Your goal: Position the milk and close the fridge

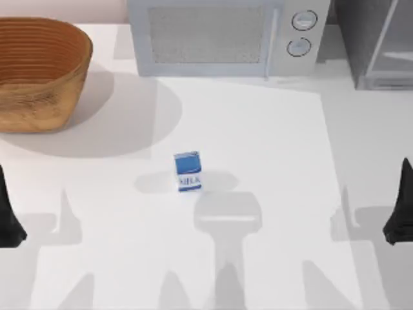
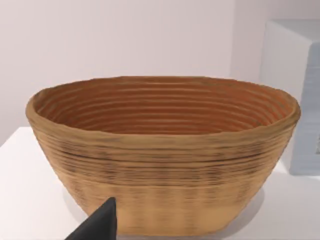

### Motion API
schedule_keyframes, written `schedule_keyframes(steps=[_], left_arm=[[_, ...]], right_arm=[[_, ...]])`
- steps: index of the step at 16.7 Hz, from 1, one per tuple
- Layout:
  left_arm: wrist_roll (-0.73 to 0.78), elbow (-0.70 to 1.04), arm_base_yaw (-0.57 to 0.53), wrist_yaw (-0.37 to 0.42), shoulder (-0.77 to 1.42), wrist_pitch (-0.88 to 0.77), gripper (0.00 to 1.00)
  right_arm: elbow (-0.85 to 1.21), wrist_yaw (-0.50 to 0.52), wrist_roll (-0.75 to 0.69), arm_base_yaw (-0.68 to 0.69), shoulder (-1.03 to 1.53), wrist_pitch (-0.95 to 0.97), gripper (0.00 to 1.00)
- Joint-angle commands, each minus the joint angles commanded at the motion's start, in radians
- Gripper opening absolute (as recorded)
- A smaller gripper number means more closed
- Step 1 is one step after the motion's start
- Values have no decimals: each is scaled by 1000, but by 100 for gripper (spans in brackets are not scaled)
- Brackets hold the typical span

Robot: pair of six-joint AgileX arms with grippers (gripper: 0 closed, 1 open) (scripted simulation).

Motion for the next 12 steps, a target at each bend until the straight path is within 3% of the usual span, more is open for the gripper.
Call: schedule_keyframes(steps=[6,12], left_arm=[[0,0,0,0,0,0,100],[0,0,0,0,0,0,100]], right_arm=[[9,268,6,240,208,203,100],[7,288,7,253,224,221,100]])
